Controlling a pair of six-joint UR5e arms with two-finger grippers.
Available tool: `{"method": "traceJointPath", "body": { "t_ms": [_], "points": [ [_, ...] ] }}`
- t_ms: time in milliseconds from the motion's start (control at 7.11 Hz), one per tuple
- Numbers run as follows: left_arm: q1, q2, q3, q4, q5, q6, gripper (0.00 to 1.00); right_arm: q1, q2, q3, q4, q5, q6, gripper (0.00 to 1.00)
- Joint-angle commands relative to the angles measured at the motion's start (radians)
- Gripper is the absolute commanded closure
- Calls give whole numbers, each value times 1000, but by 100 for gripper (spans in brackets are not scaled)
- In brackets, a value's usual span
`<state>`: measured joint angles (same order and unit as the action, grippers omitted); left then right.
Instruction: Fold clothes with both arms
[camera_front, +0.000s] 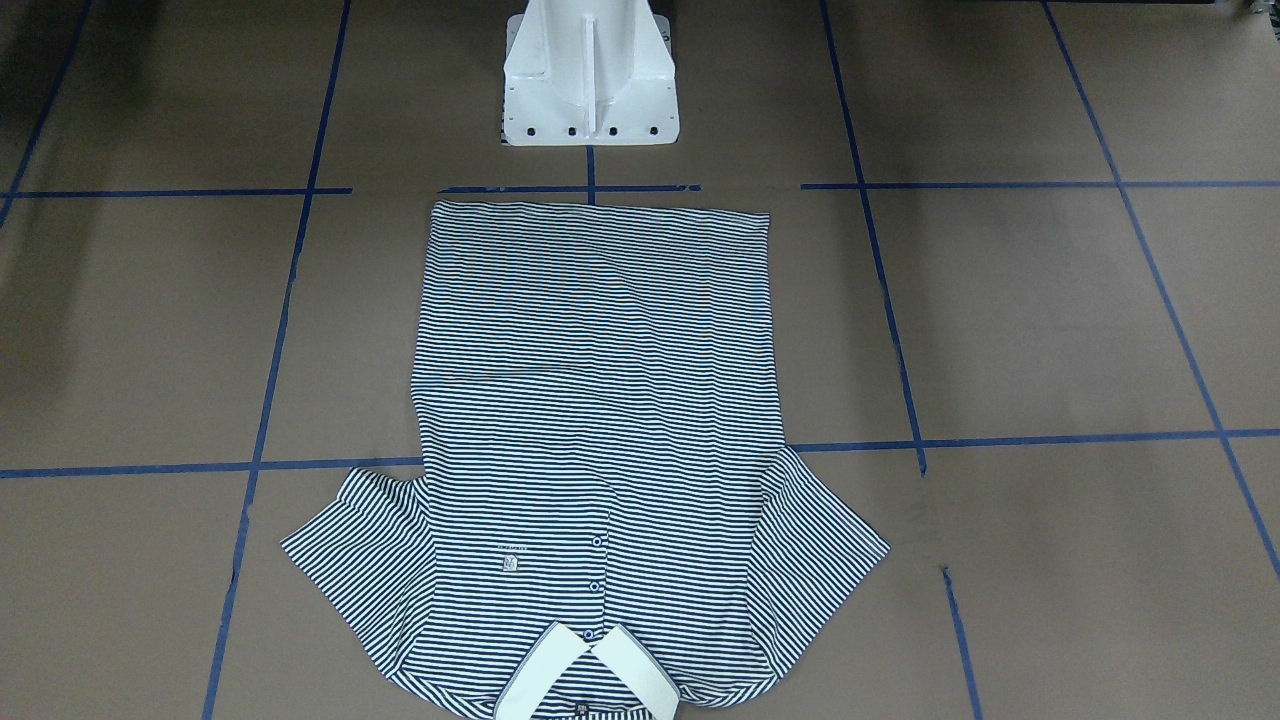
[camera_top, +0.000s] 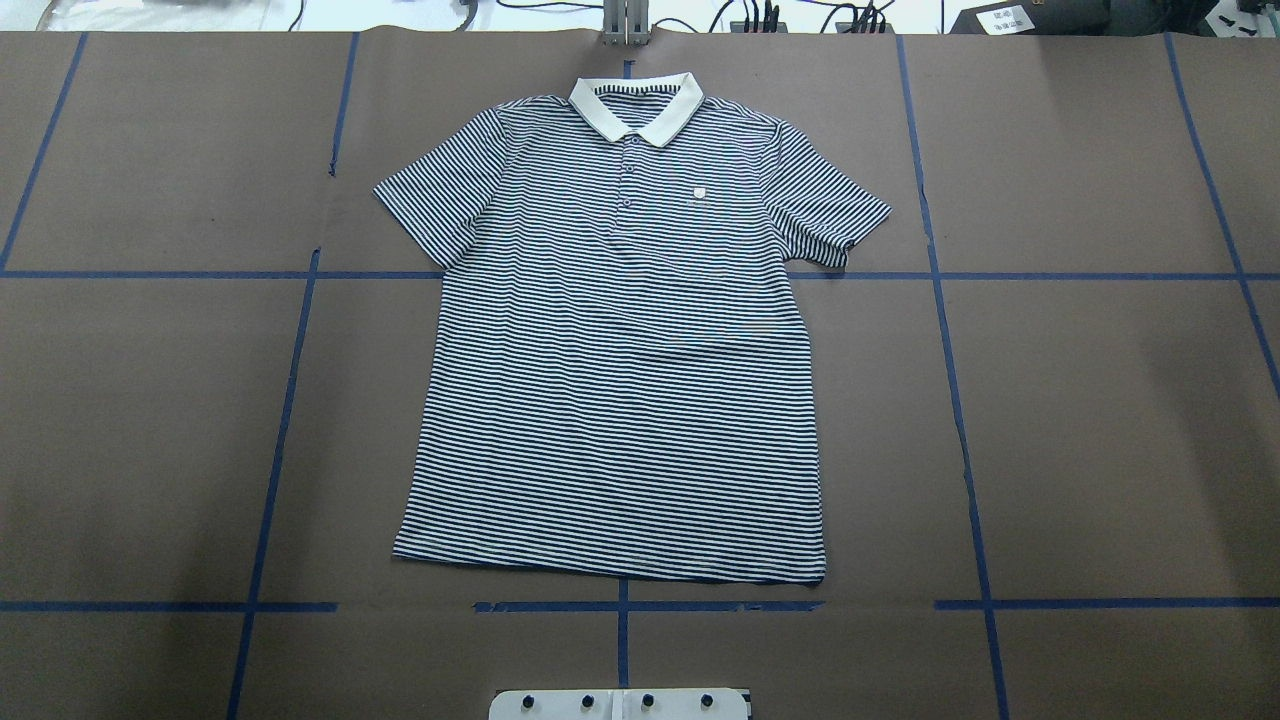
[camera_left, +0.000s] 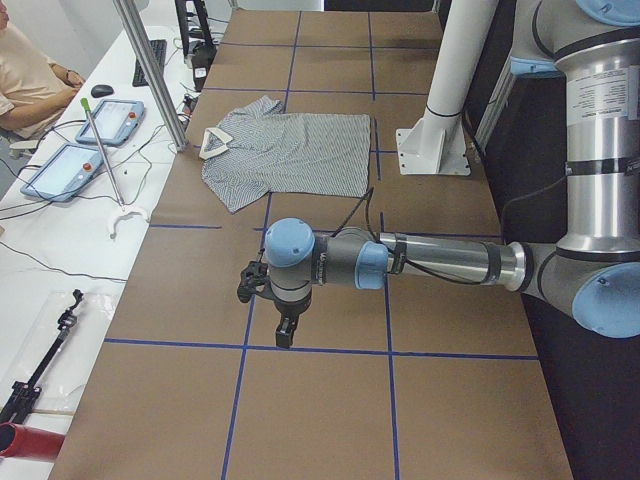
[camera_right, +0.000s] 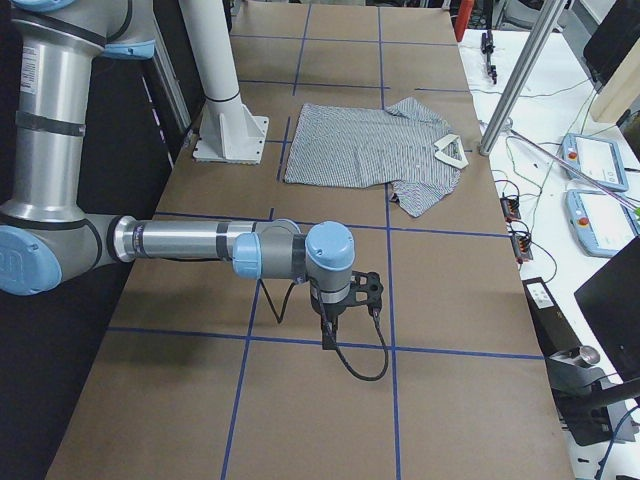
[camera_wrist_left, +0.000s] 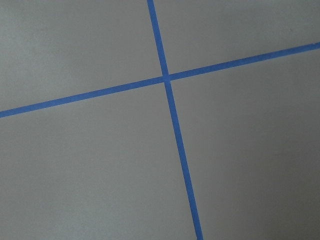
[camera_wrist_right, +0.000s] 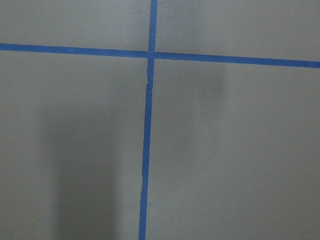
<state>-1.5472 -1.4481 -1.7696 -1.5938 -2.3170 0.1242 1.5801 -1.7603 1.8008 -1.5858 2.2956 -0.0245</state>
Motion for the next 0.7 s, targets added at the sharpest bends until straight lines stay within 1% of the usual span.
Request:
{"method": "traceJointPath", "body": {
  "t_ms": [0, 141, 281, 422, 563],
  "points": [
    [1, -2, -7, -2, 19, 2, 0, -2, 1, 2, 1, 1, 0, 0],
    [1, -2, -10, -3, 21, 0, 0, -3, 1, 5, 13, 1, 0, 0],
    [2, 3, -31, -3, 22, 2, 0, -41, 2, 6, 59, 1, 0, 0],
    [7, -1, -33, -5, 22, 5, 0, -75, 14, 5, 195, -4, 8, 0],
    [7, -12, -43, -26, 21, -3, 0, -80, 36, -15, 368, -16, 11, 0]
  ]
}}
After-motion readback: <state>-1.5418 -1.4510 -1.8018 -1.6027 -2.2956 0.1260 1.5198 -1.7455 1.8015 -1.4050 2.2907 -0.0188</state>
